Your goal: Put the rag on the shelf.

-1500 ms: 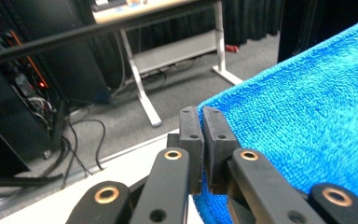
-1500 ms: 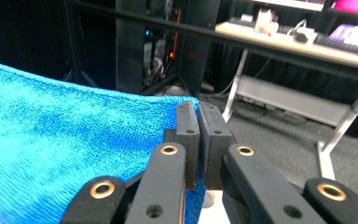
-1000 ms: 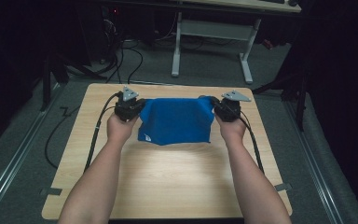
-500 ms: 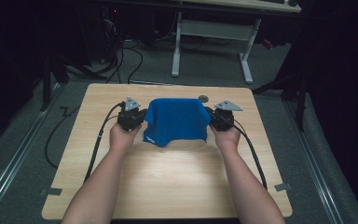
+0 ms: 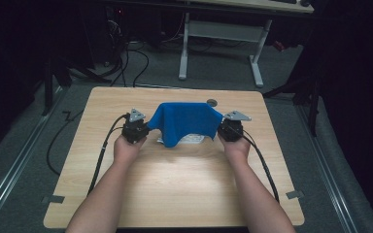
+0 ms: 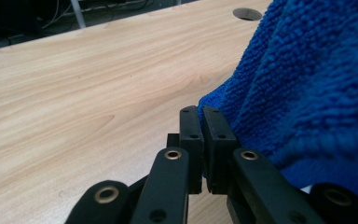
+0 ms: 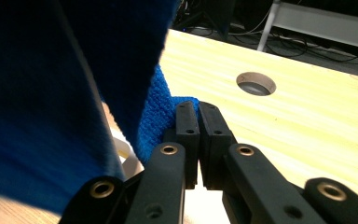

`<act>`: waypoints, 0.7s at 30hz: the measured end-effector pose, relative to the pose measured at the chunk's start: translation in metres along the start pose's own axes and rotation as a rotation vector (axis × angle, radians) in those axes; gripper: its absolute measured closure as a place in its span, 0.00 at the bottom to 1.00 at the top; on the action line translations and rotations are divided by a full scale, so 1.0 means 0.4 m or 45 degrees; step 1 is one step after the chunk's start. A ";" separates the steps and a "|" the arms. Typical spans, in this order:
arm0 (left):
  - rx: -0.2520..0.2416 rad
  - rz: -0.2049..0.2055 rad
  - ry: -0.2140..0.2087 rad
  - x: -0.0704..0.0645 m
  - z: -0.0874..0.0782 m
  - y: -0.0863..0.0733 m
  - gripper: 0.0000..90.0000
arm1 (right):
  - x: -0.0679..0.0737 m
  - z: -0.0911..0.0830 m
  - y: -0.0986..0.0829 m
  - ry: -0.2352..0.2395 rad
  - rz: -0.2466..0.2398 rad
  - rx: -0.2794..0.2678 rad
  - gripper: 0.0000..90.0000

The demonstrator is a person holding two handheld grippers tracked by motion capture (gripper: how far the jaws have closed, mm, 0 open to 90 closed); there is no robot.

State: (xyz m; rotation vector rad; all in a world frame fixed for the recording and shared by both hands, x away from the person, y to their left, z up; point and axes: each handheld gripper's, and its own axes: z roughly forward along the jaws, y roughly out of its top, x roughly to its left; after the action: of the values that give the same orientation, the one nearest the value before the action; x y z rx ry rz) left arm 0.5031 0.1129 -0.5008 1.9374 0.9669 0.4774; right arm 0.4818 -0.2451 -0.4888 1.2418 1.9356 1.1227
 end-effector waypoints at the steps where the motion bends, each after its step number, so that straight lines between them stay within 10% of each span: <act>1: 0.002 -0.007 -0.003 0.002 0.001 -0.004 0.97 | -0.002 0.001 -0.010 0.000 0.001 0.001 0.98; 13: 0.022 -0.019 -0.019 -0.003 0.006 -0.021 0.96 | 0.005 0.004 -0.037 0.007 -0.007 0.029 0.97; 21: -0.008 -0.048 0.005 -0.007 -0.006 -0.015 0.69 | -0.011 -0.012 -0.044 -0.016 0.045 0.033 0.80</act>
State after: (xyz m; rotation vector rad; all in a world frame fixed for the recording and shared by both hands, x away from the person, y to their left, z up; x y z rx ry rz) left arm 0.4973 0.1139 -0.5044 1.9096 1.0015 0.4619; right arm 0.4721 -0.2546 -0.5017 1.2986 1.9317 1.1083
